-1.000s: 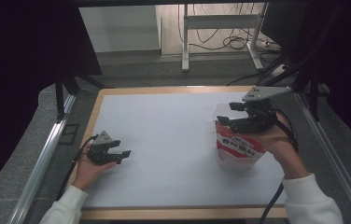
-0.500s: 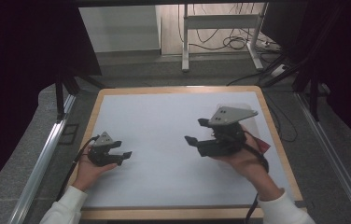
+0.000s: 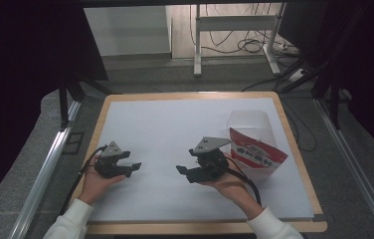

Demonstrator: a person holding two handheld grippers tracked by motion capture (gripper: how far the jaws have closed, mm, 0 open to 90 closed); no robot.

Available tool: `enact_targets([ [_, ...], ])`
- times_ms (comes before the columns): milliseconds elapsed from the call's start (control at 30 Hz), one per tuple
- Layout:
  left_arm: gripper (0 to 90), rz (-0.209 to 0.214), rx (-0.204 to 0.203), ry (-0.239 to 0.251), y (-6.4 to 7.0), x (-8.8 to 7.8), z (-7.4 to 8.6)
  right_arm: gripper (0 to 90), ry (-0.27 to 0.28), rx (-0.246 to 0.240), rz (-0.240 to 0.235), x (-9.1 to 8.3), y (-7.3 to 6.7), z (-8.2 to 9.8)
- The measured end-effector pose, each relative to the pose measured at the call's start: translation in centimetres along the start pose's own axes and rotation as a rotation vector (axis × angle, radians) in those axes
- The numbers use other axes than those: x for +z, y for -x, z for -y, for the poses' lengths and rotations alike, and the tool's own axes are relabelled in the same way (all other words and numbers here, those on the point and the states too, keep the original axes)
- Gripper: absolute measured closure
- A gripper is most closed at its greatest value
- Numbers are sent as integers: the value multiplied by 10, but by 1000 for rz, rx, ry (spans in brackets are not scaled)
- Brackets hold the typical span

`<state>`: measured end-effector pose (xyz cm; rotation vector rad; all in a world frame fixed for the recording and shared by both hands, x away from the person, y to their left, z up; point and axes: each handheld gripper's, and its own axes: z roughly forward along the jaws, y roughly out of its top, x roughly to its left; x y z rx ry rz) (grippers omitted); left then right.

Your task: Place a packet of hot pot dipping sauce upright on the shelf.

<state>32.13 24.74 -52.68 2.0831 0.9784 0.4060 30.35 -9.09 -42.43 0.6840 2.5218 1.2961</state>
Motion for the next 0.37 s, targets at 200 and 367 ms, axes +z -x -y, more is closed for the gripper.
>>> enact_targets([
  [200, 324, -2, 3, -1, 0, -1, 1, 308, 2, 29, 0, 4, 5, 3],
  [367, 321, -5, 1, -2, 0, -1, 1, 299, 7, 16, 3, 2, 5, 4],
])
